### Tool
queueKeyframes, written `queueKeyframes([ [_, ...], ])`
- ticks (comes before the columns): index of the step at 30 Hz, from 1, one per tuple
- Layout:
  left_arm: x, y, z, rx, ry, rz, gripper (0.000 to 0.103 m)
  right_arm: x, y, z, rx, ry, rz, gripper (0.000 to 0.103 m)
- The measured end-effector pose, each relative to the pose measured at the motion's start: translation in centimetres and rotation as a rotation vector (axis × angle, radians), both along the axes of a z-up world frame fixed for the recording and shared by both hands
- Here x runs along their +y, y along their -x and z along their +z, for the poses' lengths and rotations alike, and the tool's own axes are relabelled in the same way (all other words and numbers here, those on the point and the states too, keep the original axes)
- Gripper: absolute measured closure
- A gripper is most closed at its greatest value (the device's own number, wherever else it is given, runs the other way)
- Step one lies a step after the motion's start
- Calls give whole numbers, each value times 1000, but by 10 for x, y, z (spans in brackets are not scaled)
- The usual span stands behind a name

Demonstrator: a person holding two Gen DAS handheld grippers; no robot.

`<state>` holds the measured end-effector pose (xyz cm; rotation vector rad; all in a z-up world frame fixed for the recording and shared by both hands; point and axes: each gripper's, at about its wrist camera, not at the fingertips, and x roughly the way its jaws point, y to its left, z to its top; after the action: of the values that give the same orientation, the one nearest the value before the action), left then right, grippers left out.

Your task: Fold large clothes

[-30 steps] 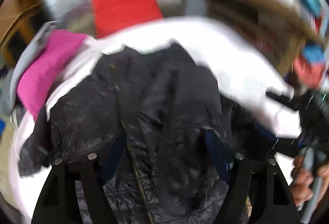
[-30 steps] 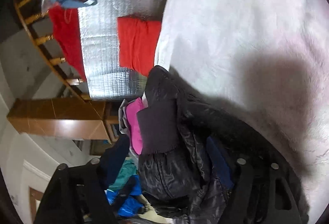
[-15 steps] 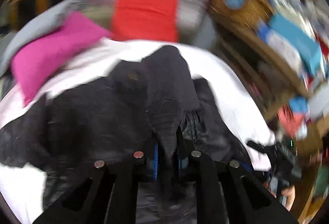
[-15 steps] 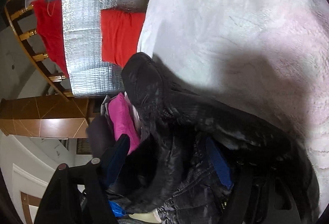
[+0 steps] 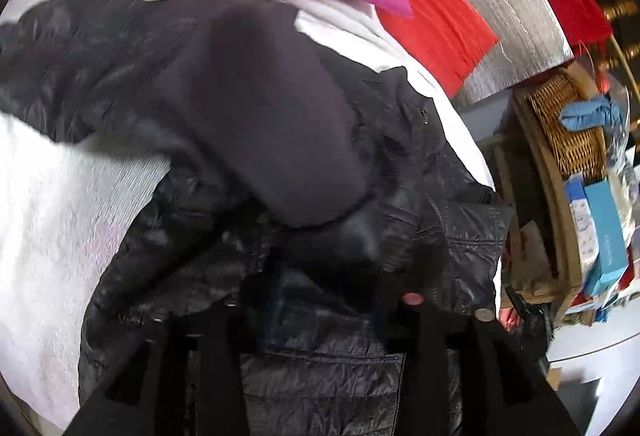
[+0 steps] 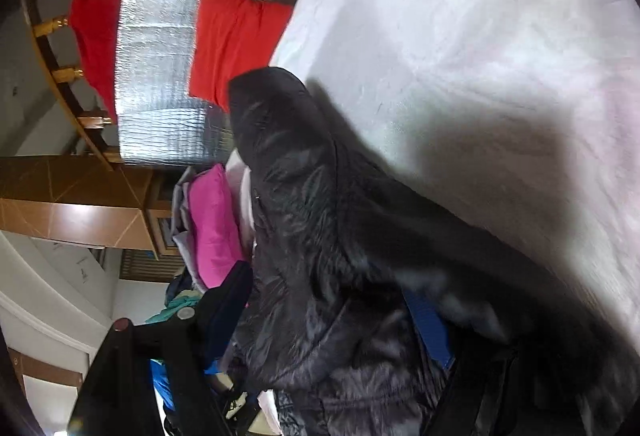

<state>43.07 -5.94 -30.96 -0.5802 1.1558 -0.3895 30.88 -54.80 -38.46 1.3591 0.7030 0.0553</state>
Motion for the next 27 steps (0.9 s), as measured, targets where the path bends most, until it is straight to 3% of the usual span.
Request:
queueKeyframes([
  [3,0,-3,-13,7,11,7,51,4,-18,-1,5,45,-1,29],
  [4,-2,-5,-14,7,15,0,51,7,-22,3,5,82,-2,46],
  [5,-3,-9,-15,1,18,2,51,11,-27,6,16,123,-6,70],
  [8,-8,-15,-6,-73,32,18,51,16,-28,14,33,219,-67,81],
  [10,-19,-23,1,-111,33,-1,51,11,-24,28,13,302,-121,83],
  [12,-37,-34,5,-126,15,-40,51,0,-18,33,-14,308,-176,83],
  [14,-49,-44,0,-132,-51,-46,51,-6,-25,23,24,280,-155,83],
  [16,-52,-54,-19,-85,-76,-36,51,-5,-32,9,93,268,-137,83],
  [19,-44,-63,-47,36,-14,-44,49,-11,-30,9,82,245,-149,83],
  [21,-35,-65,-45,38,34,-55,49,-15,-28,14,59,232,-162,83],
  [24,-33,-62,-38,8,-5,-77,49,-12,-32,7,84,219,-157,82],
  [27,-26,-55,-38,36,0,-75,48,-9,-35,3,122,141,-102,72],
])
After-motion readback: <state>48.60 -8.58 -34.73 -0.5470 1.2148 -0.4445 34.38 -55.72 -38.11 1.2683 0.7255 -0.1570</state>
